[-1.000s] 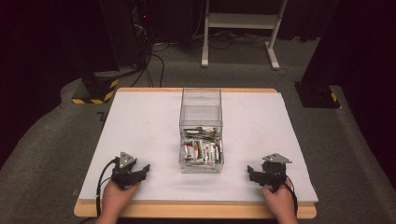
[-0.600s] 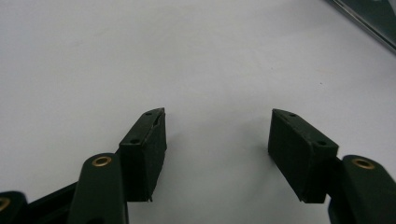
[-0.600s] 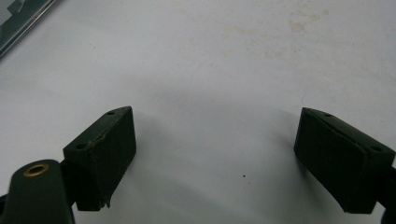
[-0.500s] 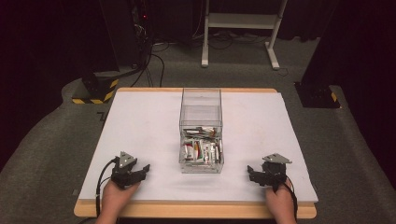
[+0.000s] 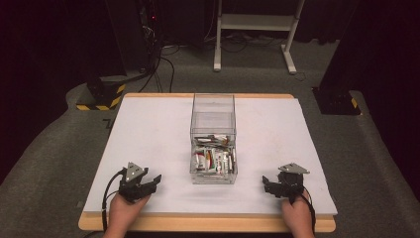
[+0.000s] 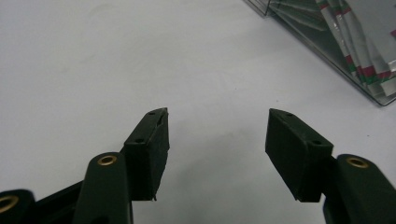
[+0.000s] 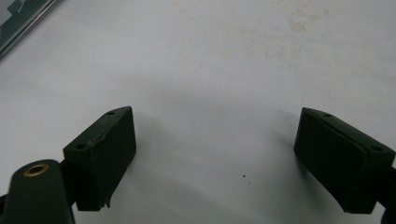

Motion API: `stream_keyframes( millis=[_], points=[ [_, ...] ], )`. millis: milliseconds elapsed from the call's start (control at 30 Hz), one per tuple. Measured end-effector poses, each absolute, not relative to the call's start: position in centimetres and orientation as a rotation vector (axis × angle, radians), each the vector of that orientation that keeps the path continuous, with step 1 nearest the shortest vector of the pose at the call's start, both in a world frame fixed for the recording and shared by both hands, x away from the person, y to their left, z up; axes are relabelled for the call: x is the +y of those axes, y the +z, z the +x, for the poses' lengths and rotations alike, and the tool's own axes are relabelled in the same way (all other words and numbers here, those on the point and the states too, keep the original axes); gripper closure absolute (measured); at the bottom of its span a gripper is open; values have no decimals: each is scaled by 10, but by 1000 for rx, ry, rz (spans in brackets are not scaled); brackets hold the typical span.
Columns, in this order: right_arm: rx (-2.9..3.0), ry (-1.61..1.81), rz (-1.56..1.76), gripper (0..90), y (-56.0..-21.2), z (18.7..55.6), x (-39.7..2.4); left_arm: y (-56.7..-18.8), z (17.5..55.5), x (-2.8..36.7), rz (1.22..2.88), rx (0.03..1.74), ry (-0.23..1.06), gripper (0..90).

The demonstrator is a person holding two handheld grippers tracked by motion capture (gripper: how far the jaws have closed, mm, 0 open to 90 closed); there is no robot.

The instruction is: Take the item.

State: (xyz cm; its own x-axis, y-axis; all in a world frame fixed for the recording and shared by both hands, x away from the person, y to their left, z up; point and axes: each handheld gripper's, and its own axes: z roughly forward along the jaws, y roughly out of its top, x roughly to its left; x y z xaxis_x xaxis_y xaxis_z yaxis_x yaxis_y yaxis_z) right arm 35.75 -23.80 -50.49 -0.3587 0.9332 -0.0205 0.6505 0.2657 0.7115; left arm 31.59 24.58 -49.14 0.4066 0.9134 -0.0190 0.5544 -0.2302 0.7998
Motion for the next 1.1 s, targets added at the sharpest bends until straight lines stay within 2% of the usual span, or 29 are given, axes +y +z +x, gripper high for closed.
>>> stream_keyframes(
  millis=[1100],
  points=[
    [2103,863,1432,129,-505,358,-238,-467,305,231,1855,1158,626,402]
  ],
)
